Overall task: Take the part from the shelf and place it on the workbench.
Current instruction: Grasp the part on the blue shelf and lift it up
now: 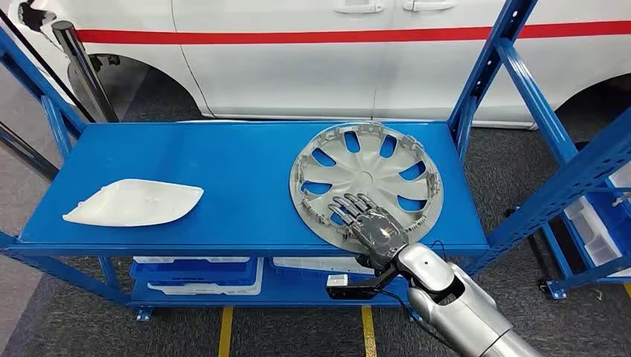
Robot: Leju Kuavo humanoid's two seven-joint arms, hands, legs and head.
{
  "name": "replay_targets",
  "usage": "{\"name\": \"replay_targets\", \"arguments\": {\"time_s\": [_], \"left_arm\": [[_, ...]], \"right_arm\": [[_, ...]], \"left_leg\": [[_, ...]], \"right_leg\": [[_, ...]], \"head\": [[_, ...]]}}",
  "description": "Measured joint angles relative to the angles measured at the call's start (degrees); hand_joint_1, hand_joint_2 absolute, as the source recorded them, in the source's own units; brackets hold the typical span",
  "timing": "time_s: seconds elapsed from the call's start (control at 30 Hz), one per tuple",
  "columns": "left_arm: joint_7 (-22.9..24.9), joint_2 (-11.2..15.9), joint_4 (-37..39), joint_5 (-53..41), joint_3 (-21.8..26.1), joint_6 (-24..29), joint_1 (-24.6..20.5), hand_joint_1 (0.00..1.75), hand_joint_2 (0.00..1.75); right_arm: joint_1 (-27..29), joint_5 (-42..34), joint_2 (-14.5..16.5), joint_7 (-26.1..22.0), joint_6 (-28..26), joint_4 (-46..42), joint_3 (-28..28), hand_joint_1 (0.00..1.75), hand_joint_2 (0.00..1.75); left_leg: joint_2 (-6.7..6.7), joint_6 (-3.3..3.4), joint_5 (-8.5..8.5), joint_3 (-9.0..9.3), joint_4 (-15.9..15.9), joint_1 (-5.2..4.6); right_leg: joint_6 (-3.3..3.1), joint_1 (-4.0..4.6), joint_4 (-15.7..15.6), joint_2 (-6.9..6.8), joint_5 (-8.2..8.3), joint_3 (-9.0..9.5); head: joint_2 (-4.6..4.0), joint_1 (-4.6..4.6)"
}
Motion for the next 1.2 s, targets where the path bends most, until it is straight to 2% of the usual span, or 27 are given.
{"name": "replay_targets", "arguments": {"time_s": [0.07, 0.1, 0.17, 0.2, 0.23, 0.27, 0.33, 0.4, 0.43, 0.53, 0.57, 0.6, 0.63, 0.7, 0.73, 0.77, 0.8, 0.83, 0.9, 0.93, 1.03, 1.07, 1.13, 1.2], "left_arm": [[0.1, 0.0, 0.0, -0.1, 0.1, 0.0, 0.0, 0.00, 0.00], [0.1, 0.0, 0.0, -0.1, 0.2, 0.0, 0.0, 0.00, 0.00], [0.2, 0.0, 0.0, -0.1, 0.4, -0.1, 0.1, 0.00, 0.00], [0.2, 0.0, 0.0, -0.1, 0.6, -0.1, 0.1, 0.00, 0.00], [0.2, 0.0, 0.0, 0.0, 0.7, -0.1, 0.1, 0.00, 0.00], [0.2, 0.0, 0.0, 0.0, 0.9, -0.1, 0.1, 0.00, 0.00], [0.2, 0.1, 0.0, 0.0, 1.2, -0.1, 0.1, 0.00, 0.00], [0.2, 0.1, 0.0, 0.0, 1.6, -0.1, 0.1, 0.00, 0.00], [0.2, 0.2, 0.0, 0.0, 1.8, -0.1, 0.1, 0.00, 0.00], [0.2, 0.2, 0.0, 0.0, 2.2, -0.1, 0.1, 0.00, 0.00], [0.2, 0.2, 0.0, 0.0, 2.2, -0.1, 0.1, 0.00, 0.00], [0.2, 0.2, 0.0, 0.0, 2.3, -0.1, 0.1, 0.00, 0.00], [0.2, 0.2, 0.0, 0.0, 2.3, -0.1, 0.1, 0.00, 0.00], [0.1, 0.2, 0.0, 0.0, 2.4, -0.1, 0.0, 0.00, 0.00], [0.1, 0.2, 0.0, 0.0, 2.5, -0.1, 0.0, 0.00, 0.00], [0.0, 0.2, 0.0, 0.0, 2.6, -0.1, 0.0, 0.00, 0.00], [0.0, 0.2, 0.0, 0.0, 2.7, -0.1, 0.0, 0.00, 0.00], [-0.1, 0.2, 0.0, 0.0, 2.7, -0.1, 0.0, 0.00, 0.00], [-0.2, 0.2, 0.0, 0.0, 2.9, -0.1, 0.0, 0.00, 0.00], [-0.3, 0.2, 0.0, 0.1, 3.1, 0.0, -0.1, 0.00, 0.00], [-0.5, 0.2, 0.0, 0.3, 3.5, 0.0, -0.1, 0.00, 0.00], [-0.5, 0.2, 0.0, 0.4, 3.7, 0.0, -0.1, 0.00, 0.00], [-0.6, 0.1, 0.0, 0.4, 3.9, 0.1, 0.0, 0.00, 0.00], [-0.6, 0.1, 0.0, 0.3, 4.1, 0.1, 0.0, 0.00, 0.00]], "right_arm": [[-0.4, -0.2, -0.1, 0.0, 0.0, 0.4, 0.0, 0.00, 1.75], [-0.8, -0.4, -0.1, 0.0, 0.2, 0.9, 0.1, 0.00, 1.75], [-1.5, -0.6, -0.1, 0.1, 1.0, 1.8, 0.1, 0.00, 1.75], [-1.8, -0.7, -0.1, 0.2, 1.8, 2.2, 0.2, 0.00, 1.75], [-2.1, -0.7, -0.1, 0.6, 2.6, 2.7, 0.3, 0.00, 1.75], [-2.5, -0.7, -0.1, 1.0, 3.4, 3.1, 0.4, 0.00, 1.75], [-3.7, -0.7, -0.1, 1.9, 4.7, 3.9, 1.0, 0.00, 1.75], [-4.7, -0.7, -0.2, 2.5, 5.5, 4.4, 1.6, 0.00, 1.75], [-5.0, -0.7, -0.2, 2.7, 5.7, 4.7, 1.9, 0.00, 1.75], [-5.5, -0.6, -0.3, 2.9, 6.0, 5.3, 2.3, 0.00, 1.75], [-5.7, -0.5, -0.4, 3.0, 6.0, 5.5, 2.5, 0.00, 1.75], [-5.9, -0.5, -0.5, 3.1, 6.0, 5.7, 2.7, 0.00, 1.75], [-6.1, -0.4, -0.6, 3.3, 6.1, 5.9, 2.9, 0.33, 1.75], [-6.4, -0.3, -0.7, 3.9, 6.6, 6.4, 3.2, 1.18, 1.75], [-6.7, -0.3, -0.7, 4.2, 7.0, 6.6, 3.4, 1.61, 1.75], [-7.0, -0.3, -0.7, 4.5, 7.4, 6.9, 3.8, 1.72, 1.75], [-7.4, -0.3, -0.7, 4.7, 7.8, 7.2, 4.2, 1.75, 1.75], [-7.8, -0.2, -0.8, 4.8, 8.1, 7.4, 4.7, 1.75, 1.75], [-8.4, -0.1, -0.7, 5.2, 8.4, 7.8, 5.6, 1.75, 1.75], [-8.5, 0.0, -0.7, 5.3, 8.4, 7.9, 6.0, 1.75, 1.75], [-8.7, 0.1, -0.6, 5.6, 7.6, 8.0, 6.8, 1.75, 1.75], [-8.8, 0.1, -0.5, 5.6, 7.3, 8.0, 7.0, 1.75, 1.75], [-9.0, 0.1, -0.4, 5.7, 6.8, 8.0, 7.3, 1.75, 1.75], [-9.1, 0.1, -0.4, 5.6, 6.3, 8.0, 7.3, 1.75, 1.75]], "left_leg": [[0.00, -0.28, -1.15, -0.62, 1.5, 0.08], [0.00, -0.54, -2.56, -1.66, 3.9, 0.17], [0.00, -0.91, -5.90, -4.91, 10.9, 0.28], [0.01, -0.99, -6.89, -6.40, 13.9, 0.31], [0.01, -1.00, -6.85, -7.12, 15.3, 0.31], [0.01, -0.92, -5.77, -6.83, 14.5, 0.31], [0.01, -0.54, -1.91, -3.81, 7.8, 0.29], [0.00, -0.09, 0.26, -0.99, 1.6, 0.08], [-0.01, 0.10, 0.43, -0.45, 0.3, -0.04], [0.13, 0.90, 0.79, -0.14, -0.6, 0.02], [0.26, 1.28, 1.08, -0.01, -1.0, 0.14], [0.40, 1.62, 1.35, 0.07, -1.4, 0.27], [0.52, 1.80, 1.49, 0.03, -1.5, 0.25], [0.64, 2.00, 1.56, -0.17, -1.4, 0.18], [0.66, 2.00, 1.57, -0.22, -1.3, 0.17], [0.67, 1.95, 1.55, -0.26, -1.2, 0.20], [0.67, 1.81, 1.47, -0.30, -1.0, 0.28], [0.68, 1.59, 1.34, -0.39, -0.6, 0.38], [0.66, 0.80, 1.00, -0.85, 0.3, 0.37], [0.65, 0.39, 0.94, -1.07, 0.5, 0.32], [0.58, -0.72, 1.12, -1.39, 0.6, 0.48], [0.56, -0.99, 0.61, -1.71, 1.2, 0.59], [0.52, -1.34, -2.38, -3.71, 5.6, 0.70], [0.50, -1.50, -6.18, -6.84, 12.8, 0.71]], "right_leg": [[-0.35, -0.08, -0.2, -0.03, 0.12, 0.08], [-0.68, -0.16, -0.3, -0.07, 0.23, 0.13], [-1.03, -0.04, -0.4, -0.10, 0.24, 0.08], [-1.07, 0.04, -0.3, -0.11, 0.23, 0.07], [-1.08, 0.10, -0.3, -0.10, 0.22, 0.07], [-1.08, 0.14, -0.3, -0.08, 0.21, 0.07], [-1.04, 0.16, -0.2, 0.01, 0.18, 0.10], [-0.70, 0.33, -0.1, 0.10, 0.21, -0.06], [-0.45, 0.38, -0.1, 0.14, 0.29, -0.16], [0.47, 0.36, -0.2, 0.31, 0.45, -0.28], [0.73, 0.33, 0.5, 0.32, -0.15, -0.63], [0.95, 0.31, 2.5, 0.31, -1.45, -1.52], [1.11, 0.21, 5.4, 0.28, -3.19, -2.86], [1.49, 0.00, 12.4, 0.27, -6.43, -6.00], [1.70, -0.19, 14.2, 0.26, -6.80, -6.74], [1.92, -0.43, 14.2, 0.25, -6.19, -6.55], [2.14, -0.71, 12.1, 0.22, -4.68, -5.26], [2.33, -0.99, 8.5, 0.20, -2.93, -3.28], [2.22, -1.02, 2.5, 0.28, -1.11, -0.17], [1.91, -0.89, 1.2, 0.33, -1.01, 0.39], [0.52, -0.59, 0.8, 0.26, -0.79, 0.22], [0.06, -0.62, 0.6, 0.13, -0.56, 0.20], [-0.69, -0.66, 0.3, -0.20, -0.11, 0.02], [-1.02, -0.45, 0.3, -0.41, 0.17, -0.41]], "head": [[0.00, -0.01], [0.00, -0.03], [0.00, -0.05], [0.00, -0.04], [0.00, -0.04], [0.00, -0.04], [0.00, -0.04], [0.00, -0.04], [0.00, -0.04], [0.00, -0.01], [0.00, 0.02], [0.00, 0.03], [0.00, 0.04], [0.00, 0.04], [0.00, 0.04], [0.00, 0.04], [0.00, 0.04], [0.00, 0.05], [0.00, 0.02], [0.00, 0.00], [0.00, -0.04], [0.00, -0.04], [0.00, -0.05], [0.00, -0.05]]}}
